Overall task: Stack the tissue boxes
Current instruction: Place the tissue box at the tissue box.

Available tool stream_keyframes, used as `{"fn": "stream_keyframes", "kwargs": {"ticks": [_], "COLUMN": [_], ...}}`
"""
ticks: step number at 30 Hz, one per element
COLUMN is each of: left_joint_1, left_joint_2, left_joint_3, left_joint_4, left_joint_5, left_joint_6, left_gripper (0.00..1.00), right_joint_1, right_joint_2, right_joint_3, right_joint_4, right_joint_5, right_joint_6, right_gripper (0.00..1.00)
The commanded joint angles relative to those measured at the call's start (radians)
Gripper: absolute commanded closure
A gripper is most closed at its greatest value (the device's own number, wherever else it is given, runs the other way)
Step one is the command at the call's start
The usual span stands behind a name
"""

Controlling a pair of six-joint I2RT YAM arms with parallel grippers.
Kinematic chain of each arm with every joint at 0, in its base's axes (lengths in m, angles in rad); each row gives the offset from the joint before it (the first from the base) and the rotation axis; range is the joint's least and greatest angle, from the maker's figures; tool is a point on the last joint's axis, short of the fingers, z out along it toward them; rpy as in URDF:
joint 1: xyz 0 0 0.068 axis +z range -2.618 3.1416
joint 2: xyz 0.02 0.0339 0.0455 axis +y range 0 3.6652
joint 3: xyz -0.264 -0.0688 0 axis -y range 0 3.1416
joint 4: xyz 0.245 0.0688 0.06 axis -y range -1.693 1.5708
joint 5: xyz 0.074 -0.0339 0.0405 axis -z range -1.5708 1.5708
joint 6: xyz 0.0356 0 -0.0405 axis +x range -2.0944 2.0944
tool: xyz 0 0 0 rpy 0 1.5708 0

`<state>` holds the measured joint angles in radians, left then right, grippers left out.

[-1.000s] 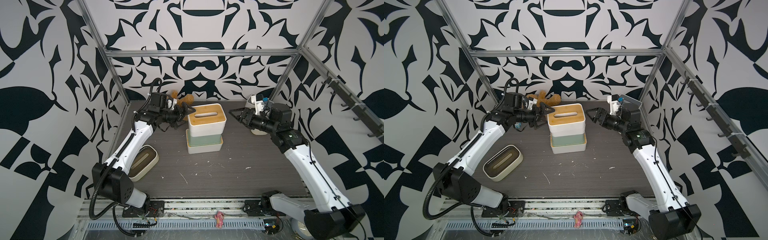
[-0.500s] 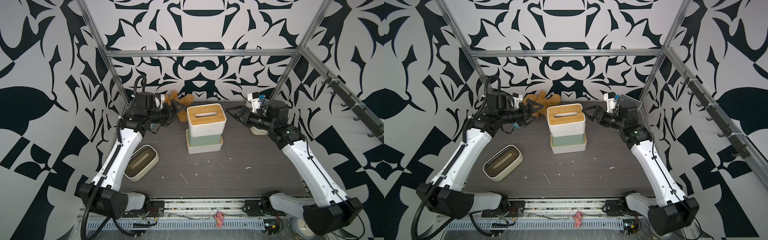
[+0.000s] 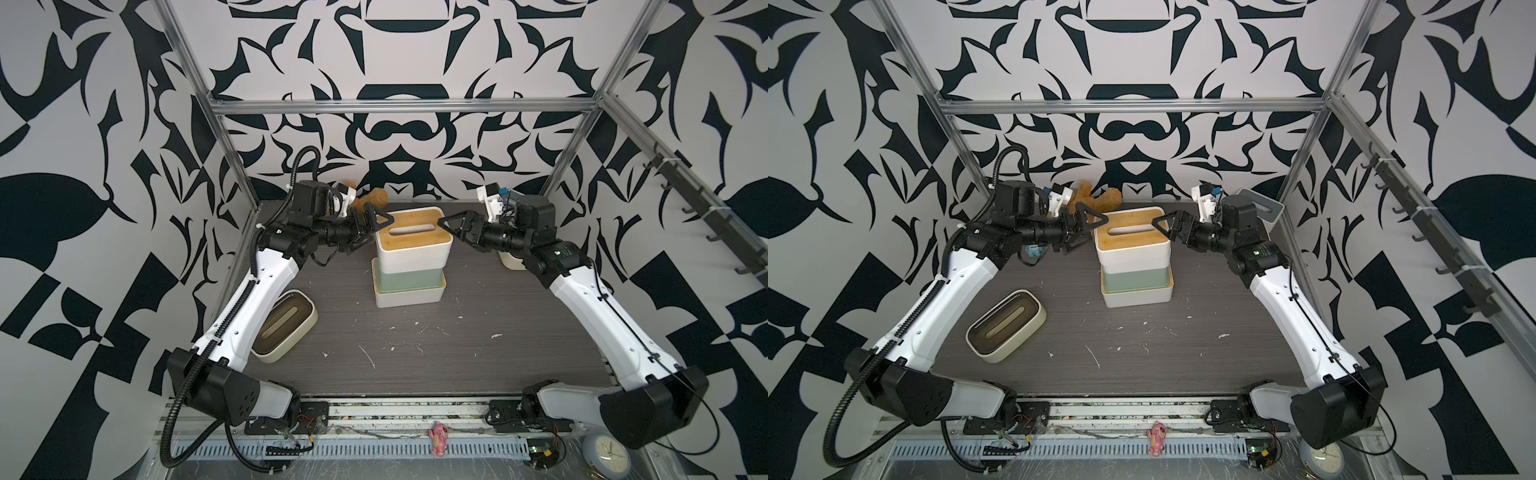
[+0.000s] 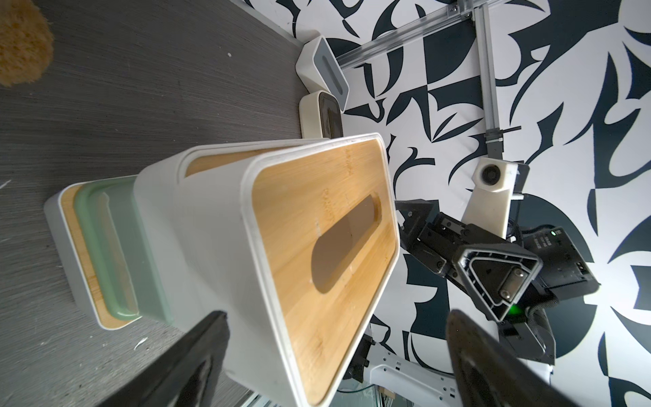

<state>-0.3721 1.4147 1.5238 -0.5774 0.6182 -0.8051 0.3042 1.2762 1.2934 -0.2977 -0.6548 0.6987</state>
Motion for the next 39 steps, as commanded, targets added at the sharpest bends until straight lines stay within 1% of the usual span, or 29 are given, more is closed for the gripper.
{"fn": "stream_keyframes", "kwargs": {"ticks": [1,28,39], "left_joint_1": [-0.008,-0.023,-0.023], "left_joint_2": [0.017,0.121,0.138], "left_joint_3": [0.048,0.165,0.173], "left_joint_4": [-0.019,0.002,0.012], "left_joint_5": [0.016,0.043,0.047], "left_joint_6": [0.020,0.000,-0.004], "left_gripper": [0.01,0.01,0.01], "right_joint_1": [0.010,0.035,0.044], "right_joint_2": [-0.007,0.005,0.012], "right_joint_3": [0.047,0.066,0.061], "right_joint_4": [0.029,0.058,0.065], "right_joint_5": [-0.012,-0.006,-0.002], "right_joint_6": [-0.020,-0.012,-0.009], "right_gripper": [0.01,0.01,0.01]}}
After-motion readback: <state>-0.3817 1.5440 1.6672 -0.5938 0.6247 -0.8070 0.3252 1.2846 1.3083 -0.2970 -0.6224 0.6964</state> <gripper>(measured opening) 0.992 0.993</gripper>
